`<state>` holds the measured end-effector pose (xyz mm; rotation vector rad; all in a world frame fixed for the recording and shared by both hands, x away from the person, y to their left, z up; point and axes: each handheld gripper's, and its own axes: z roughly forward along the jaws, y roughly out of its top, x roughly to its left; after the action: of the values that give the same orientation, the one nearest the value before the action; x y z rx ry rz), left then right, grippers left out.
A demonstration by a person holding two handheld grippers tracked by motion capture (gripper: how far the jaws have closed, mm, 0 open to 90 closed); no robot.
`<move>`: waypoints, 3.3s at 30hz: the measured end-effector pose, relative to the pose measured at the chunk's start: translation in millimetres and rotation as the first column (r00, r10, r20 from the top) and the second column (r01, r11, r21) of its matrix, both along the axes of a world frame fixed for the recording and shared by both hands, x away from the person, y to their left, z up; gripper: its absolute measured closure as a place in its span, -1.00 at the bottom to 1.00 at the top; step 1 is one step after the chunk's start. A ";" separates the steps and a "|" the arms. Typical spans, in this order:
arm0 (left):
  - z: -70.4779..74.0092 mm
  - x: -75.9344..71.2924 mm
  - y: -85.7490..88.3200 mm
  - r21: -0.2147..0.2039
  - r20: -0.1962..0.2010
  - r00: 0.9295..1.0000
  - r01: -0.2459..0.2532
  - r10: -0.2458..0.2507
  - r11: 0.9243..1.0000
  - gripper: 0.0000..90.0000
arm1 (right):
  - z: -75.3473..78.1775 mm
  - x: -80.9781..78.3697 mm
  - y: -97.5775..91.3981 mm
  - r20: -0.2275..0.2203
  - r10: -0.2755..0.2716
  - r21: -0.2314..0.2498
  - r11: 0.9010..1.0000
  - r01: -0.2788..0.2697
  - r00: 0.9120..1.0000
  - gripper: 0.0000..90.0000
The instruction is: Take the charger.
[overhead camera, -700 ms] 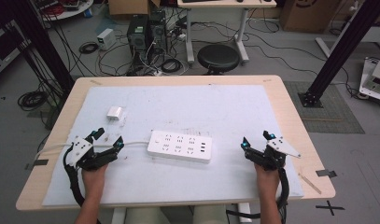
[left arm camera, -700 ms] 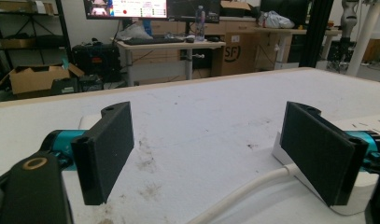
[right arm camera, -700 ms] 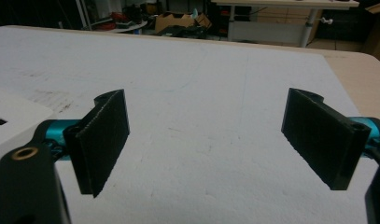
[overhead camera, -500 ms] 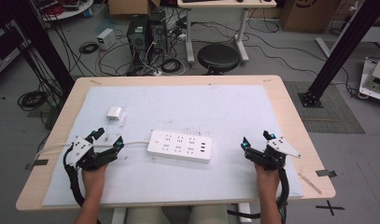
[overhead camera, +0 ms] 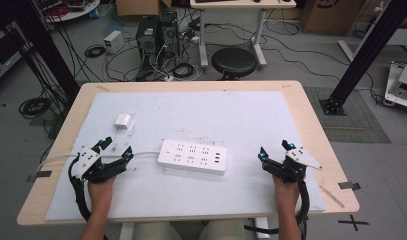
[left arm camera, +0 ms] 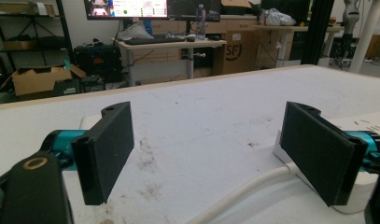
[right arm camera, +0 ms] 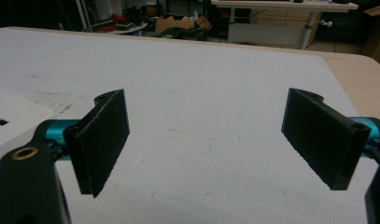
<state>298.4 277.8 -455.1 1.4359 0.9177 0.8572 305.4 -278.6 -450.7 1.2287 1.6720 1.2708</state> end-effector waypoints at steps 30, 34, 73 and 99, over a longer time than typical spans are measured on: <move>86.9 35.8 0.2 0.000 -0.035 0.996 -0.083 0.083 0.997 -0.60 | 0.1 0.3 0.5 0.000 0.004 -0.009 1.000 -0.004 1.000 -0.66; 108.5 52.3 -4.0 0.025 -0.047 0.995 -0.085 0.086 0.996 -0.60 | 0.1 0.3 0.7 0.000 0.002 -0.009 1.000 -0.002 1.000 -0.66; 61.9 157.2 13.7 0.173 -0.428 0.868 -0.197 0.253 0.965 -0.60 | 0.6 2.8 3.6 -0.021 -0.006 -0.037 0.999 0.005 1.000 -0.66; 14.8 167.3 22.6 0.200 -0.557 0.783 -0.197 0.277 0.960 -0.54 | 0.8 3.6 4.1 -0.032 -0.002 -0.043 0.999 0.001 0.999 -0.66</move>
<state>465.7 300.4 -440.3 1.7669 1.5588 0.6691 309.0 -274.5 -449.8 1.2303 1.7124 1.2136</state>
